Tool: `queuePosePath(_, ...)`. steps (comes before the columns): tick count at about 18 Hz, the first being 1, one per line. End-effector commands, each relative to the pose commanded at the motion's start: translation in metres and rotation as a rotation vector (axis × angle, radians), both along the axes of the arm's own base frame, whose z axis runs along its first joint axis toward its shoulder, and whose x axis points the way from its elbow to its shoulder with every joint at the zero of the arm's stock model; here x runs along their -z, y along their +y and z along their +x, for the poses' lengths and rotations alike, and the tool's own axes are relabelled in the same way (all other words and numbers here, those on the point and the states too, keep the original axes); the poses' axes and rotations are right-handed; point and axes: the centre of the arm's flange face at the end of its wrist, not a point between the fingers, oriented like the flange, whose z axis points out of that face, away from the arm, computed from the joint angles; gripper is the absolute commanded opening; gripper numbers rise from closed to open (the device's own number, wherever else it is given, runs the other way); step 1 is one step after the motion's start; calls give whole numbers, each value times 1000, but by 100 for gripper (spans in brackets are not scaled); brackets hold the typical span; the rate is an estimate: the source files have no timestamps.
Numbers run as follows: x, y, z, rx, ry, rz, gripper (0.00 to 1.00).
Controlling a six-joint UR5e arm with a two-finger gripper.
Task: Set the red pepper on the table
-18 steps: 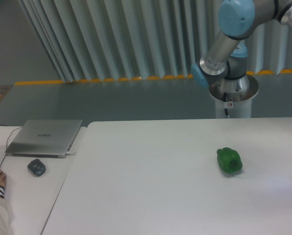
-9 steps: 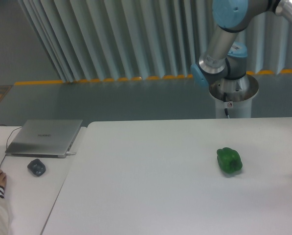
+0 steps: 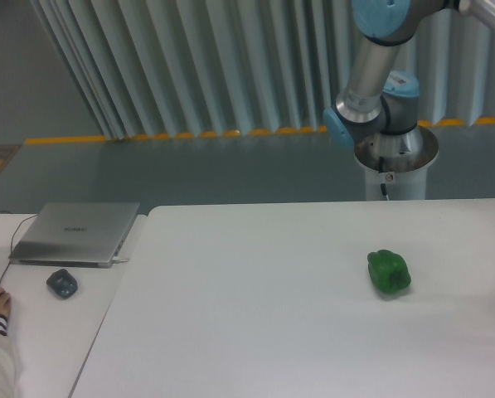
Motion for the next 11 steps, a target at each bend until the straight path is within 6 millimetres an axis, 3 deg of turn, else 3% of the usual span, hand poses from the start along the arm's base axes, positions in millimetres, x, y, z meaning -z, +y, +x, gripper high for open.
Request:
queuePosePath(4,-11,8,12,-59,-39,65,59)
queuePosePath(9,-18,50,49,-97,-50,86,59)
queuePosePath(11,-12,69,69,-119,-74,93,59)
